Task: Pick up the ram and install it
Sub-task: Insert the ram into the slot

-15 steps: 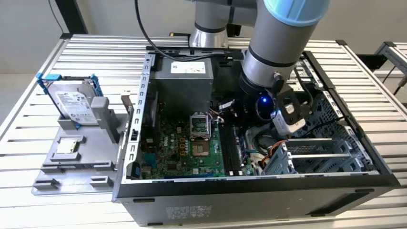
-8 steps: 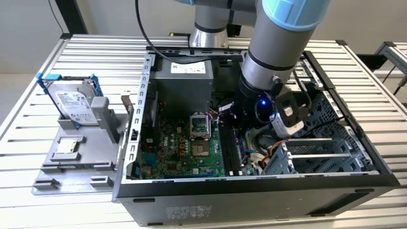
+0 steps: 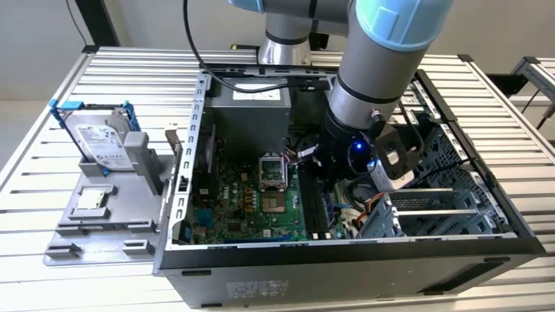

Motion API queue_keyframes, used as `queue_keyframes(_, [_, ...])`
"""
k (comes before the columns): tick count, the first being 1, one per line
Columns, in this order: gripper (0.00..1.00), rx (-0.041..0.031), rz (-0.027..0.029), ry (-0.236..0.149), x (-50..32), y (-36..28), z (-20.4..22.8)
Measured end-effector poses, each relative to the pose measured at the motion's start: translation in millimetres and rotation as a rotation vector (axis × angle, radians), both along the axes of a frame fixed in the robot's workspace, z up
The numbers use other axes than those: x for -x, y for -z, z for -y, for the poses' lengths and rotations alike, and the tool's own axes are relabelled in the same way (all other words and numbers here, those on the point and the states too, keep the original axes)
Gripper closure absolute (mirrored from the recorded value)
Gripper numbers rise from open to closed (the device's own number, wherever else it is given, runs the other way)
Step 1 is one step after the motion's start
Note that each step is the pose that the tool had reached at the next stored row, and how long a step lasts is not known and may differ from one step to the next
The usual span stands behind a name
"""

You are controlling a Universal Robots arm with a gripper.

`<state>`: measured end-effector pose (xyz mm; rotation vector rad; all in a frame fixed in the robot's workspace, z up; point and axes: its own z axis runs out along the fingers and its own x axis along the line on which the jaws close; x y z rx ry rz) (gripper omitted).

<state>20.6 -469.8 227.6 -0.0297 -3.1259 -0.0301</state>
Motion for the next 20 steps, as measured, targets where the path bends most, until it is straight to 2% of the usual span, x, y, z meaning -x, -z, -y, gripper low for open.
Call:
queue_keyframes(4, [1.0,0.0003,-0.0001,-0.011,0.1,3.9,0.1])
queue_keyframes(8, [1.0,0.0007,0.0,-0.039,0.3,5.9,0.2])
queue_keyframes(17, [1.0,0.0012,-0.0001,-0.038,1.2,9.8,0.2])
queue_keyframes(20, [1.0,0.0016,-0.0002,-0.027,1.2,10.1,0.2])
